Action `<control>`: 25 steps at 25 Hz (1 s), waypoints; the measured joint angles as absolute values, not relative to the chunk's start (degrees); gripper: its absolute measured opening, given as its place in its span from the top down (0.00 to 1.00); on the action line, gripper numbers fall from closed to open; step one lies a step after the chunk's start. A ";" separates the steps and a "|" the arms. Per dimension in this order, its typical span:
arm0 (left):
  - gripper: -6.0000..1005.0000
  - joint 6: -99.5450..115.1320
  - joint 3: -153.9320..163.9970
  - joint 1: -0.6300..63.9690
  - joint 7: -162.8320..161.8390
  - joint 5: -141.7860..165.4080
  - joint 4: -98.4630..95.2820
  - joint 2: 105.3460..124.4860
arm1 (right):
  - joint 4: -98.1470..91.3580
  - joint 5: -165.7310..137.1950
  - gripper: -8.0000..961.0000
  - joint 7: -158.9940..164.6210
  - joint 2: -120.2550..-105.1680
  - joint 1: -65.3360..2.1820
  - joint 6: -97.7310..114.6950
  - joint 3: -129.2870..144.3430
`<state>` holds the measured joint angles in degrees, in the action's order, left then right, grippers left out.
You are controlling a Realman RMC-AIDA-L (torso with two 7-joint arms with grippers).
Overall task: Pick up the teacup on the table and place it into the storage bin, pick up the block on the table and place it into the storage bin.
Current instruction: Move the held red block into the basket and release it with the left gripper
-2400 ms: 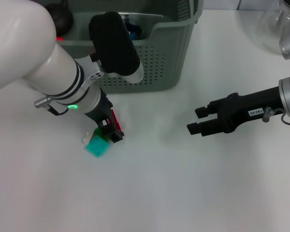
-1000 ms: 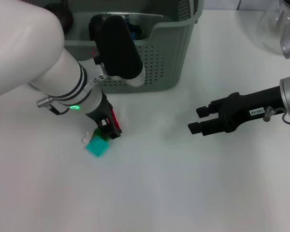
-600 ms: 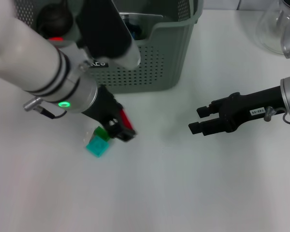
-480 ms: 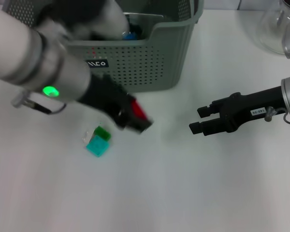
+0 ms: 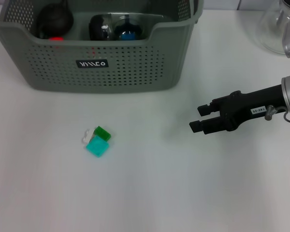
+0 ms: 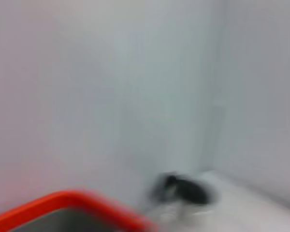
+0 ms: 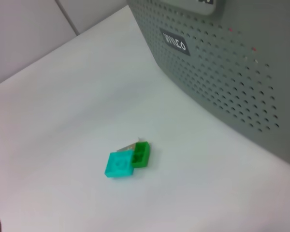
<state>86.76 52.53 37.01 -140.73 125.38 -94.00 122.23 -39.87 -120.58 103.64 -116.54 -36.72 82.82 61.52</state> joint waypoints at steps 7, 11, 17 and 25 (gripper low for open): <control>0.34 76.61 52.73 45.54 -141.46 136.41 -72.03 118.06 | -39.90 -120.77 0.30 104.03 -116.54 -37.24 82.79 61.52; 0.34 72.62 54.28 48.48 -141.28 141.99 -65.32 117.92 | -40.00 -121.08 0.30 104.28 -116.51 -37.54 82.79 61.52; 0.34 70.20 55.40 50.24 -141.61 147.56 -62.95 119.04 | -40.00 -121.13 0.30 104.37 -116.40 -37.81 82.79 61.52; 0.32 67.97 55.65 51.26 -142.34 153.11 -62.33 120.18 | -39.99 -121.21 0.30 104.10 -116.36 -38.00 82.90 61.78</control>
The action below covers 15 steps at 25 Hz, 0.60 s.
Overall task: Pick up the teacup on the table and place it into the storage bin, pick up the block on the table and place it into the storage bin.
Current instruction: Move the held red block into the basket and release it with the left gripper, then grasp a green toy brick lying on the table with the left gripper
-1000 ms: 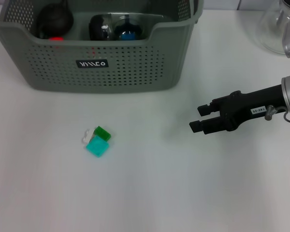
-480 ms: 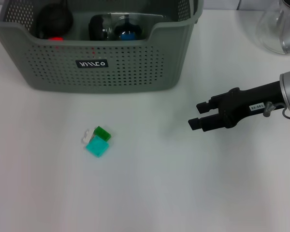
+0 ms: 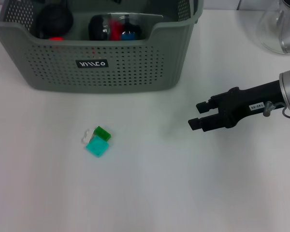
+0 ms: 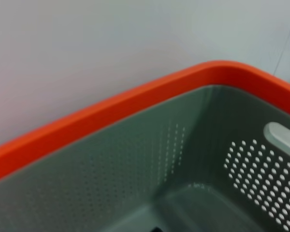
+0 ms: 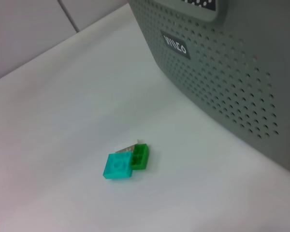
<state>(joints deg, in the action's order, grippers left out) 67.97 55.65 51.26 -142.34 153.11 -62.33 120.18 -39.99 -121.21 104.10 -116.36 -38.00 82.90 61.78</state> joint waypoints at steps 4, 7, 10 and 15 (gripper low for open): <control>0.24 69.88 55.24 50.08 -142.36 153.07 -67.28 120.90 | -39.99 -121.21 0.30 103.92 -116.36 -37.85 83.15 61.75; 0.18 73.46 54.92 47.50 -142.27 151.97 -75.29 122.14 | -39.99 -121.19 0.30 104.15 -116.28 -37.62 83.25 61.57; 0.14 78.60 55.30 42.11 -141.20 146.88 -88.54 123.87 | -39.99 -121.21 0.30 104.26 -116.27 -37.60 83.23 61.55; 0.15 87.44 55.91 30.23 -136.26 127.73 -107.15 124.19 | -39.96 -121.13 0.30 104.29 -116.27 -37.65 83.20 61.52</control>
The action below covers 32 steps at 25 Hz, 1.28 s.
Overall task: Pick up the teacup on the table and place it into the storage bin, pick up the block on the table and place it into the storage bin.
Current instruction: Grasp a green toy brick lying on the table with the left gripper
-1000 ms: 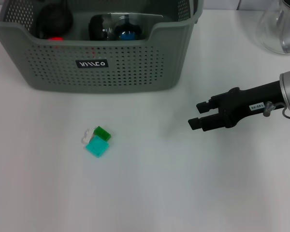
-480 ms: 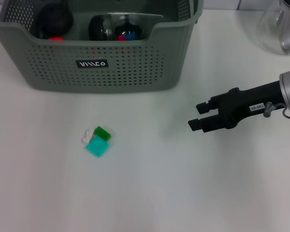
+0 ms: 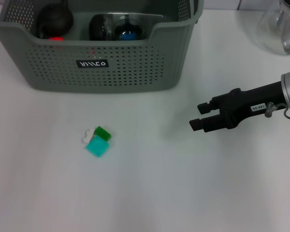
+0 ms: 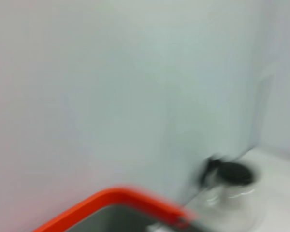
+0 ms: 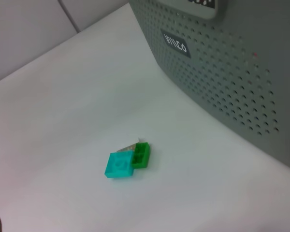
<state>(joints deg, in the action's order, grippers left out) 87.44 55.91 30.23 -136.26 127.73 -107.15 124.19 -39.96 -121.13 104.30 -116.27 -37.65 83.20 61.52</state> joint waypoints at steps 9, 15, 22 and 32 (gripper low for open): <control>0.15 105.89 52.54 15.66 -120.27 101.74 -111.12 124.26 | -39.89 -121.11 0.30 104.19 -116.27 -37.40 82.93 61.52; 0.15 111.07 59.37 16.05 -116.76 113.52 -102.73 124.33 | -39.73 -121.11 0.30 104.11 -116.28 -37.64 82.89 61.52; 0.16 105.41 69.27 21.86 -116.64 132.34 -92.68 124.29 | -39.50 -121.11 0.30 104.20 -116.48 -37.53 82.81 61.52; 0.16 95.43 84.33 26.73 -117.33 150.85 -87.47 124.31 | -39.31 -121.11 0.30 104.33 -117.09 -36.56 82.36 61.39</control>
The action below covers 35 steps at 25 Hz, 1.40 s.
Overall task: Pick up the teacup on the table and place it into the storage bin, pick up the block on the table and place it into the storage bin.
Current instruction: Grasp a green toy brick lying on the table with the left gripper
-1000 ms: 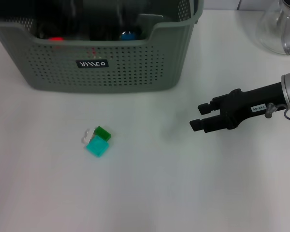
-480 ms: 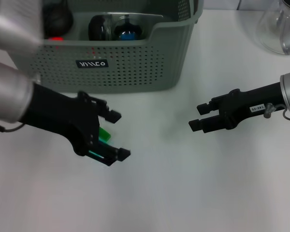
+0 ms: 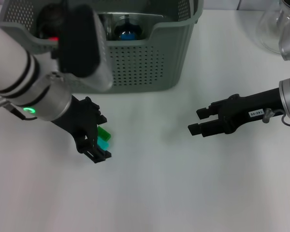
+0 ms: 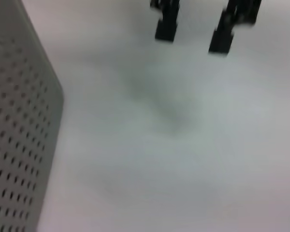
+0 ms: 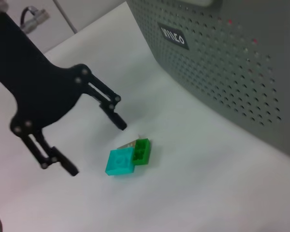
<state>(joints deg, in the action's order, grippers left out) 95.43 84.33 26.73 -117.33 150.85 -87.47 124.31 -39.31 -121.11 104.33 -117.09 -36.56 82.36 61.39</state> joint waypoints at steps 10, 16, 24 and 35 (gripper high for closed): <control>0.16 91.24 88.89 29.87 -130.40 153.74 -85.51 124.54 | -39.19 -121.12 0.30 104.63 -117.24 -36.24 82.28 60.90; 0.16 88.31 93.06 30.52 -147.59 156.62 -84.91 124.49 | -39.19 -121.11 0.30 104.59 -117.02 -36.24 82.27 60.90; 0.16 87.06 93.48 31.88 -162.68 157.09 -82.54 124.53 | -39.20 -121.11 0.30 104.26 -116.88 -36.29 82.52 61.06; 0.16 87.29 94.53 37.30 -169.91 161.19 -76.43 124.65 | -39.20 -121.84 0.30 103.75 -116.78 -36.87 82.78 61.35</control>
